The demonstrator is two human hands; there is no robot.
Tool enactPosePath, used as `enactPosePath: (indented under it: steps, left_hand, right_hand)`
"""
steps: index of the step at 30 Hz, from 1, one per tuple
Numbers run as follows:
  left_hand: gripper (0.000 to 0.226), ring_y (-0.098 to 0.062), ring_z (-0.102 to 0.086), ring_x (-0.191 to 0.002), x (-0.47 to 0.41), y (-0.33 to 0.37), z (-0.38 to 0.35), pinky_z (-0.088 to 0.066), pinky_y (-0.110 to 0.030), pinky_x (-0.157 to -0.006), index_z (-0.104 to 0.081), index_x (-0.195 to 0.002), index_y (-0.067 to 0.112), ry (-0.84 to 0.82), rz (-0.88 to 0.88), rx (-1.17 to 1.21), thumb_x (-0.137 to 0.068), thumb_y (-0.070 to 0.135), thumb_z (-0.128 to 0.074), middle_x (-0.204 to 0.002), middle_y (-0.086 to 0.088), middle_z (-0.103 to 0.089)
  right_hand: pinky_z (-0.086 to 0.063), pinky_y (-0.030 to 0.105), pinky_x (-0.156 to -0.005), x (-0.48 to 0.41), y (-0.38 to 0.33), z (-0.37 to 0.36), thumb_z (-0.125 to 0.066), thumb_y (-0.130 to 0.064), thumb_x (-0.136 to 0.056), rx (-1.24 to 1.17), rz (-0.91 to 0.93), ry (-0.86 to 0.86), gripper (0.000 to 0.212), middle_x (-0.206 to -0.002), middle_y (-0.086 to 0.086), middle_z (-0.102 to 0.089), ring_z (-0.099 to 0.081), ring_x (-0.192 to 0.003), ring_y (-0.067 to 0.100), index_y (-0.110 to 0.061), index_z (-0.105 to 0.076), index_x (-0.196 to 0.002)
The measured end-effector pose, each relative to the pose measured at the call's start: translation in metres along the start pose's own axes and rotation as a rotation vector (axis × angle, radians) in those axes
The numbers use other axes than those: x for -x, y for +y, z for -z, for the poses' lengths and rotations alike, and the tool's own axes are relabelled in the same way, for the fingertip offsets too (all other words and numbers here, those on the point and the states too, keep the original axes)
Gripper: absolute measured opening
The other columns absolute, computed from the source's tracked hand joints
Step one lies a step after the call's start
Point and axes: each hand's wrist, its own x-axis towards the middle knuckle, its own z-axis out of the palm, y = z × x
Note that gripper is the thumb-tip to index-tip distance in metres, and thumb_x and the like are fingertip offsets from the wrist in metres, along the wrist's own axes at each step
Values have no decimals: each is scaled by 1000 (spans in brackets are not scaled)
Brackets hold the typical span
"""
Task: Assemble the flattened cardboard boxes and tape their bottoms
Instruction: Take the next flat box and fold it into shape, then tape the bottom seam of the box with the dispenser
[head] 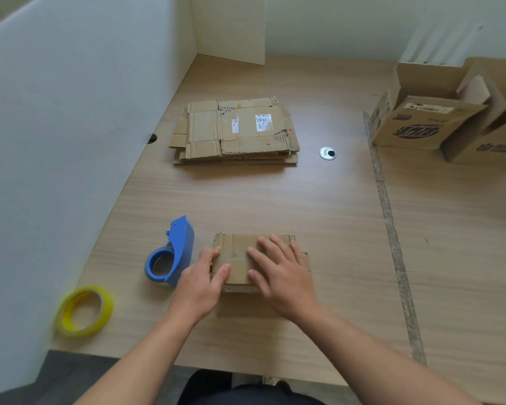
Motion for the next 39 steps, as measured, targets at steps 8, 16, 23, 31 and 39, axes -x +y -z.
enactPosePath:
  steps: [8, 16, 23, 31, 39]
  left_hand:
    - [61, -30, -48, -108, -25, -27, 40, -43, -42, -92, -34, -150, 25, 186, 16, -470, -95, 40, -55, -125, -7, -55]
    - [73, -27, -55, -95, -34, -54, 30, -51, -41, -75, 7, -157, 37, -41, 222, -473, -102, 40, -42, -115, -12, -53]
    - [75, -16, -51, -68, -41, -51, 22, -37, -30, -58, 5, -158, 30, -31, 242, -352, -103, 18, -45, -82, -7, -53]
    - [67, -27, -53, -75, -51, -57, 24, -38, -36, -61, -16, -150, 30, 49, 258, -276, -93, 16, -50, -87, -10, -56]
    - [62, -33, -55, -94, -47, -35, 60, -39, -37, -73, -23, -146, 42, 117, -49, -235, -96, 28, -57, -101, 3, -53]
  right_hand:
    - [6, 34, -120, -7, -3, -2, -47, -49, -100, -28, -58, -2, 35, -152, -9, -41, -22, -148, 17, -39, -58, -132]
    - [1, 41, -122, -10, -7, -1, -50, -48, -99, -13, -66, -20, 35, -150, -5, -40, -23, -147, 21, -34, -59, -129]
    - [8, 34, -120, -10, -4, 1, -50, -46, -100, -14, -55, -42, 36, -152, -7, -37, -19, -147, 19, -35, -57, -134]
    - [2, 37, -122, -10, -6, 0, -52, -50, -98, -9, -69, -32, 39, -152, -7, -39, -21, -148, 18, -35, -58, -133]
    - [3, 33, -120, -10, -1, 0, -51, -50, -98, -92, -83, -13, 36, -149, -13, -39, -18, -144, 13, -37, -58, -132]
